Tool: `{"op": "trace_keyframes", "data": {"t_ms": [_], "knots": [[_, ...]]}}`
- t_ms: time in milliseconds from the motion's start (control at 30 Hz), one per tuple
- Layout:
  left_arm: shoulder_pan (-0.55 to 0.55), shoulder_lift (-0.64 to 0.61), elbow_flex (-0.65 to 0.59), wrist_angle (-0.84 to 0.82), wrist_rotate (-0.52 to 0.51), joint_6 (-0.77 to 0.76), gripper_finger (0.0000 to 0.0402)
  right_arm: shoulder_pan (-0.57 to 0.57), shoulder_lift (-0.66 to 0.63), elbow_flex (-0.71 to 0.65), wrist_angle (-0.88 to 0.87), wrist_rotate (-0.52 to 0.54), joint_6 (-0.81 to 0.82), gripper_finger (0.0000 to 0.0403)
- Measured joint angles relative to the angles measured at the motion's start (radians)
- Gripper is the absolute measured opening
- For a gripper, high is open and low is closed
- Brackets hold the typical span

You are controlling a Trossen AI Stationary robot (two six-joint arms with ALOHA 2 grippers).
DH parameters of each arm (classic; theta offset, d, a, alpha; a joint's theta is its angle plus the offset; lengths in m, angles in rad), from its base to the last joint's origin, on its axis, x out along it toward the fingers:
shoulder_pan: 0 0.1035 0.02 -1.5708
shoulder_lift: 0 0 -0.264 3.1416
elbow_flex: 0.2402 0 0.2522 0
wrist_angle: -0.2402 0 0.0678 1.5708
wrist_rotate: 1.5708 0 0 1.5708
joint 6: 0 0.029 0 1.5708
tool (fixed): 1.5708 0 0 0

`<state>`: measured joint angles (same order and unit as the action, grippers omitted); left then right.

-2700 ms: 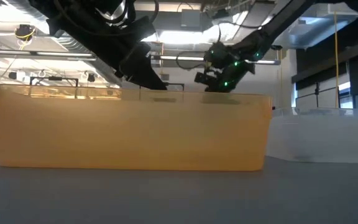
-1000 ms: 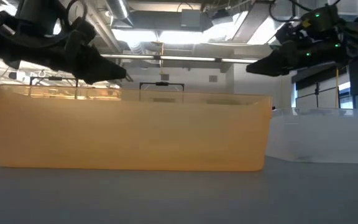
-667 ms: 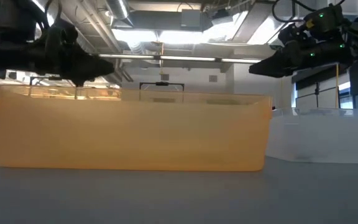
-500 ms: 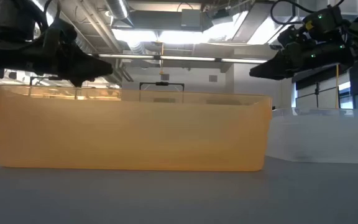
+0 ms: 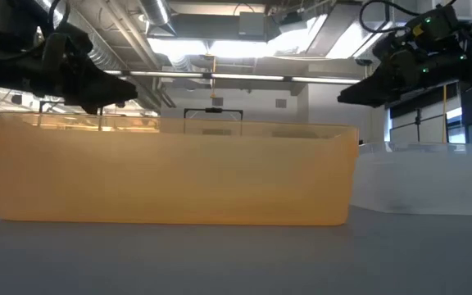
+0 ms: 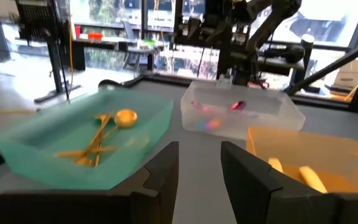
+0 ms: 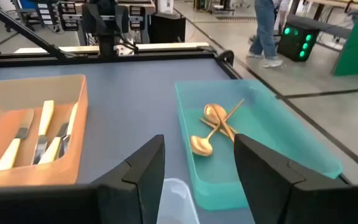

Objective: Sort silverware by color (type)
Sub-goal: Return to Home Position

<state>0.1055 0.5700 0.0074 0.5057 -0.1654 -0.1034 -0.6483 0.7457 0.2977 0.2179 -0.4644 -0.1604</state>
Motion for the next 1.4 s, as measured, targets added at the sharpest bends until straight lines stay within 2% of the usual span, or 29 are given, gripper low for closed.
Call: {"op": "trace_keyframes", "data": {"t_ms": [200, 333, 567, 800, 933, 1100, 1200, 1267, 1400], "knots": [[0.0, -0.135, 0.0, -0.172, -0.024, -0.027, 0.0114, 0.0, -0.101, -0.026, -0.088, -0.001, 0.055, 0.0182], [0.0, -0.197, 0.0, -0.19, -0.026, -0.022, 0.0114, 0.0, -0.203, -0.091, -0.088, 0.012, 0.099, 0.0182], [0.0, -0.26, 0.0, -0.252, -0.02, -0.021, 0.0114, 0.001, -0.399, -0.183, -0.099, 0.118, 0.221, 0.0182], [0.0, -0.265, 0.0, -0.258, -0.035, -0.026, 0.0114, 0.002, -0.528, -0.285, -0.178, 0.232, 0.311, 0.0177], [-0.001, -0.265, 0.0, -0.259, -0.035, -0.042, 0.0114, 0.069, -0.533, -0.29, -0.142, 0.247, 0.315, 0.0142], [-0.001, -0.265, 0.0, -0.262, -0.035, -0.044, 0.0114, 0.228, -0.534, -0.29, -0.175, 0.464, 0.289, 0.006], [-0.001, -0.265, 0.0, -0.265, -0.035, -0.044, 0.0114, 0.318, -0.534, -0.29, -0.186, 0.508, 0.248, 0.0014], [-0.001, -0.265, 0.0, -0.27, -0.034, -0.044, 0.0114, 0.358, -0.538, -0.29, -0.186, 0.508, 0.229, 0.0006], [-0.001, -0.265, 0.0, -0.271, -0.027, -0.03, 0.0114, 0.39, -0.566, -0.29, -0.195, 0.488, 0.228, 0.002]]}}
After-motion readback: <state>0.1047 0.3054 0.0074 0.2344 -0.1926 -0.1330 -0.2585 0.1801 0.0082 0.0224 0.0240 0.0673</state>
